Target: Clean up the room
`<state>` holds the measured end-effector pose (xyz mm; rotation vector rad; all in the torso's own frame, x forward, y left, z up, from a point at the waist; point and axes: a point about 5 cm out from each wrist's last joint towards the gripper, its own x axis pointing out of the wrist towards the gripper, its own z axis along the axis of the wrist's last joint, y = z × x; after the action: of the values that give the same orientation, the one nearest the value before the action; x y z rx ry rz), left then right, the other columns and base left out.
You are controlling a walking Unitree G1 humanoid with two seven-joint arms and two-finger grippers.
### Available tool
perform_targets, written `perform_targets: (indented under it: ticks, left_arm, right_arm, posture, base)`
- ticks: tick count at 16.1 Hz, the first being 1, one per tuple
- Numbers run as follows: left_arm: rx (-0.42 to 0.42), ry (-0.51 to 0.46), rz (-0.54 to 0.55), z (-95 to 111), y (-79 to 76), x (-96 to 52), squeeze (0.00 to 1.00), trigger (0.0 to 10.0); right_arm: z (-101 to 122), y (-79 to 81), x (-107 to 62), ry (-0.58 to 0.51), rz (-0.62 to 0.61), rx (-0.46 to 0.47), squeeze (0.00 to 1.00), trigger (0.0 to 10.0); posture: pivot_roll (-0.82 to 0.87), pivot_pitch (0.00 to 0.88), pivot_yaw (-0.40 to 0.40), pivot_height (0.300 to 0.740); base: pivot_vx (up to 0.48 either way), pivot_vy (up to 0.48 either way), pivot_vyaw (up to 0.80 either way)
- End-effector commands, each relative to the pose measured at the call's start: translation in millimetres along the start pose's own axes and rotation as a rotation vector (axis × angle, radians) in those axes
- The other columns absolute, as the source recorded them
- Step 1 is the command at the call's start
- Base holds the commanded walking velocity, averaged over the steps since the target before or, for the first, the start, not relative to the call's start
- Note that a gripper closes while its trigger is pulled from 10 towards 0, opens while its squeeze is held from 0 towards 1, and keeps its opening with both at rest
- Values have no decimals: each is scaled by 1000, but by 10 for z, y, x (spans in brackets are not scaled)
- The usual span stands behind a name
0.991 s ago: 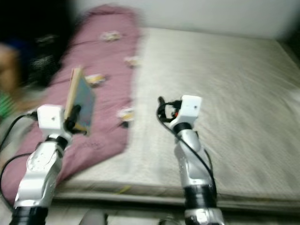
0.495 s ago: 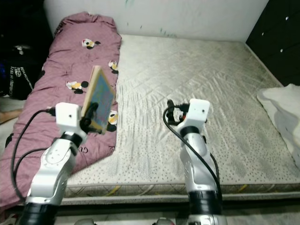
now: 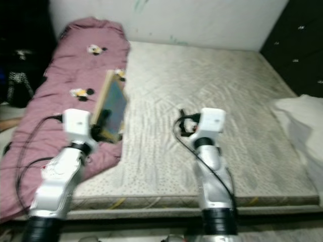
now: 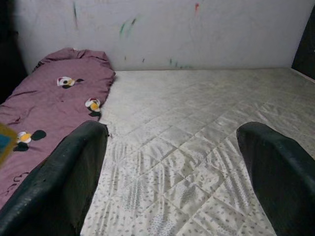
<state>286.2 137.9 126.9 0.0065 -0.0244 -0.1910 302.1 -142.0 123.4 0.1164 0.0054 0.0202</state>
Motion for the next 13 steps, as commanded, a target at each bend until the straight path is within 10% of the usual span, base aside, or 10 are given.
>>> perform_targets:
  ticks: [1, 13]
  left_arm:
    - [-10, -33, -48, 73, -114, 30, 0, 10000]
    - [-14, -48, -48, 107, -134, 96, 0, 10000]
  right_arm:
    - [30, -114, -13, -10, -37, -15, 0, 10000]
    - [29, -107, 23, -7, -27, -41, 0, 10000]
  posture:
    - [-38, 10, -48, 740]
    - [-39, 0, -50, 740]
  base:
    - [0, -315, 0]
    - [0, -312, 34]
